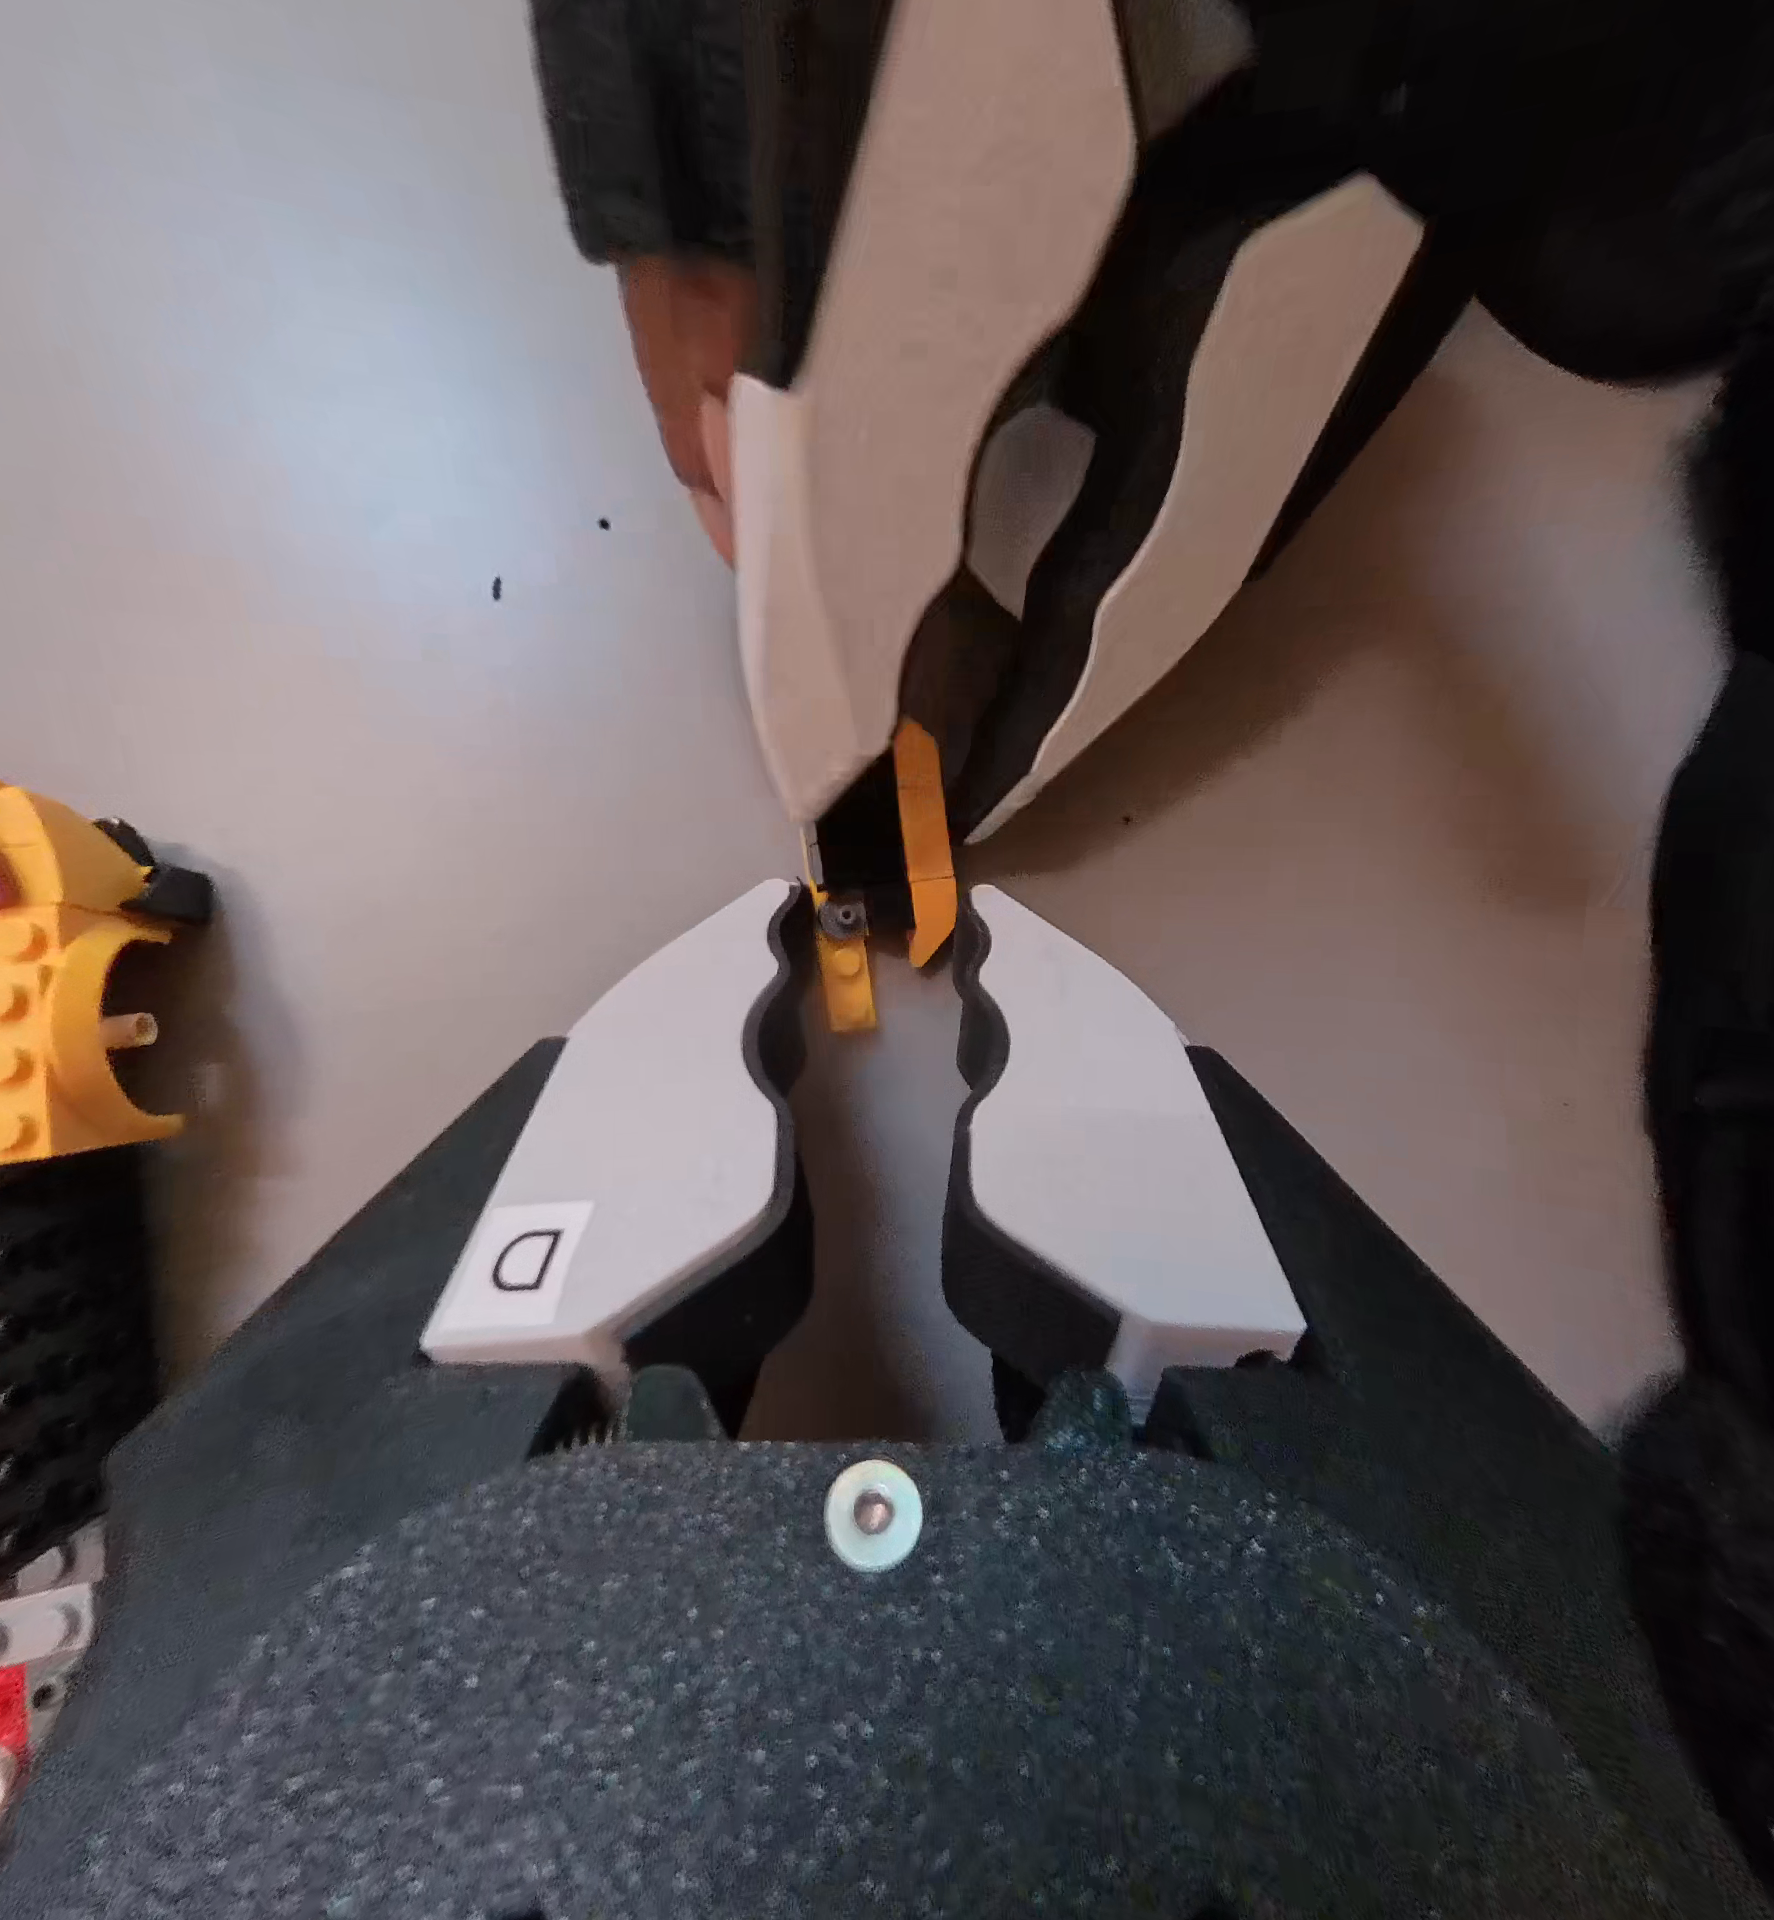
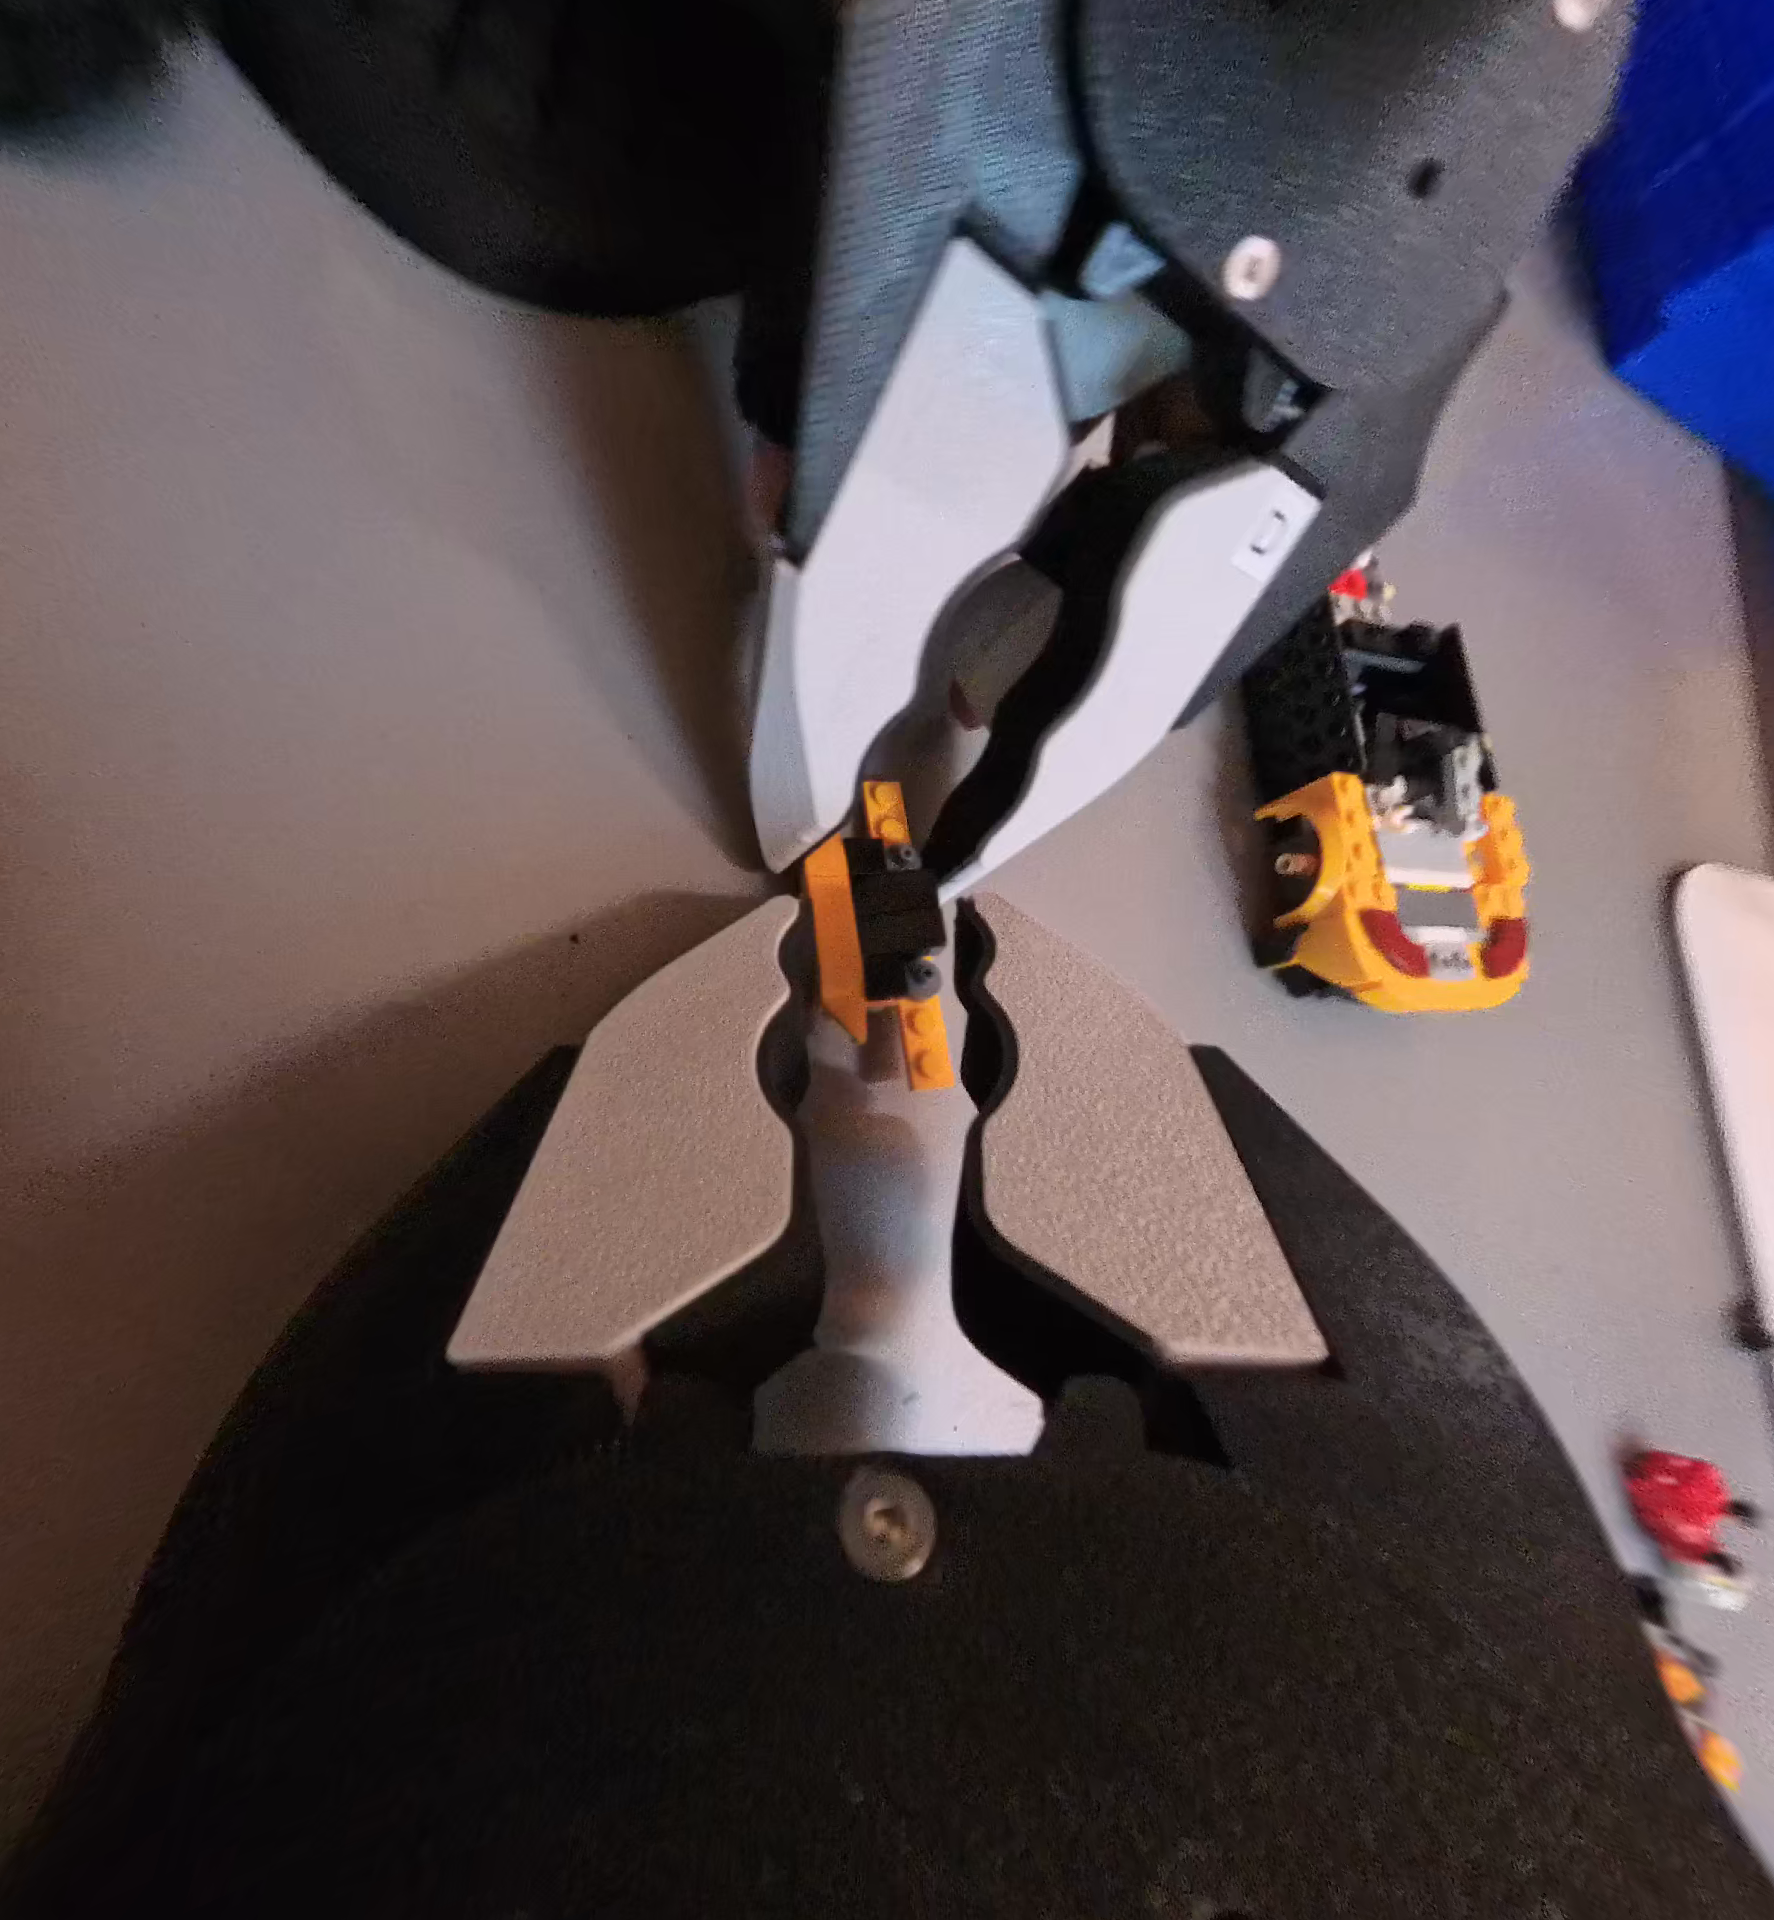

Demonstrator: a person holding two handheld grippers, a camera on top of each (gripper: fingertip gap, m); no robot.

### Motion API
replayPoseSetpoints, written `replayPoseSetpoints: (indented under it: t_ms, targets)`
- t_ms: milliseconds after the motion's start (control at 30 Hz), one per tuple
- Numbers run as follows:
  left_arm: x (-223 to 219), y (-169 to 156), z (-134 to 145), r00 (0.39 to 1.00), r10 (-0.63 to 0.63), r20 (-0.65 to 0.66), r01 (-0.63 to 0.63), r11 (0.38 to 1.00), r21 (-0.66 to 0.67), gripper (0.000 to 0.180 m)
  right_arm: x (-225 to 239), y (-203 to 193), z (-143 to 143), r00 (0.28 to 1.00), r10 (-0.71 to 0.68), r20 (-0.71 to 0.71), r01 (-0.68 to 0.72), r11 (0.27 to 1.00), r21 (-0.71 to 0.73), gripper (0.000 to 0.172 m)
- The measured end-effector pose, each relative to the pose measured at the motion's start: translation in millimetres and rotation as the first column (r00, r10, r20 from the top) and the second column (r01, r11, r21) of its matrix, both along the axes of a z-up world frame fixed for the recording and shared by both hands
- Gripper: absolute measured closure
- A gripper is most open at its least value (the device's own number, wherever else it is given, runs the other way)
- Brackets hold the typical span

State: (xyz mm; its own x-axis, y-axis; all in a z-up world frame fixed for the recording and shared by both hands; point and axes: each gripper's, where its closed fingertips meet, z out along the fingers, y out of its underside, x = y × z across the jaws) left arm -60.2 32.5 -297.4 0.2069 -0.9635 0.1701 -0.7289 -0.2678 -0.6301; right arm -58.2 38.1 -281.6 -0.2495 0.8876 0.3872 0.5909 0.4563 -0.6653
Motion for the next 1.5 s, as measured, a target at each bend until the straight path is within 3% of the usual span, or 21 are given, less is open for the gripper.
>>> replayPoseSetpoints:
  t_ms: [33,133,267,433,633,733,833,933,967,1167,1500]
  targets:
    - [0,0,0,1.0,-0.007,-0.004,0.007,1.0,0.008,0.155,0,1,4,1.0,-0.013,-0.003,0.013,0.998,-0.062,0.144]
    - [0,-1,-1,0.999,-0.029,-0.021,0.03,0.998,0.051,0.155,3,1,3,0.996,-0.017,0.084,0.035,0.977,-0.212,0.143]
    - [2,-2,0,0.998,-0.044,-0.036,0.048,0.995,0.093,0.155,2,-2,-5,0.981,0.023,0.194,0.032,0.961,-0.276,0.155]
    - [2,-5,-1,0.999,-0.028,-0.021,0.029,0.999,0.031,0.155,1,-2,-6,0.972,0.03,0.234,0.031,0.966,-0.256,0.161]
    - [3,-5,0,1.0,-0.003,-0.016,0.003,1.0,-0.004,0.156,1,-4,-1,0.987,0.013,0.159,0.016,0.983,-0.182,0.172]
    - [-2,0,-1,0.999,0.007,-0.037,-0.007,1.0,0.0,0.156,4,-20,-10,0.981,0.054,0.186,-0.018,0.981,-0.192,0.172]
    - [-2,-2,-1,0.999,-0.002,-0.037,0.003,1.0,0.014,0.156,1,-19,3,0.996,-0.009,0.094,0.035,0.96,-0.278,0.171]
    - [-2,-1,-1,0.999,-0.011,-0.044,0.012,0.999,0.03,0.155,2,-2,6,0.991,-0.081,0.103,0.107,0.952,-0.287,0.144]
    - [-2,-1,-1,0.999,-0.014,-0.047,0.015,0.999,0.036,0.155,3,-1,3,0.989,-0.08,0.125,0.113,0.95,-0.291,0.142]
    - [-2,-4,-1,0.999,-0.014,-0.047,0.016,0.999,0.034,0.156,2,-5,-8,0.975,-0.029,0.219,0.097,0.947,-0.308,0.149]
    - [-2,-4,-1,0.999,-0.001,-0.055,0.001,1.0,-0.009,0.156,2,-7,-6,0.985,-0.005,0.175,-0.001,0.999,0.037,0.15]
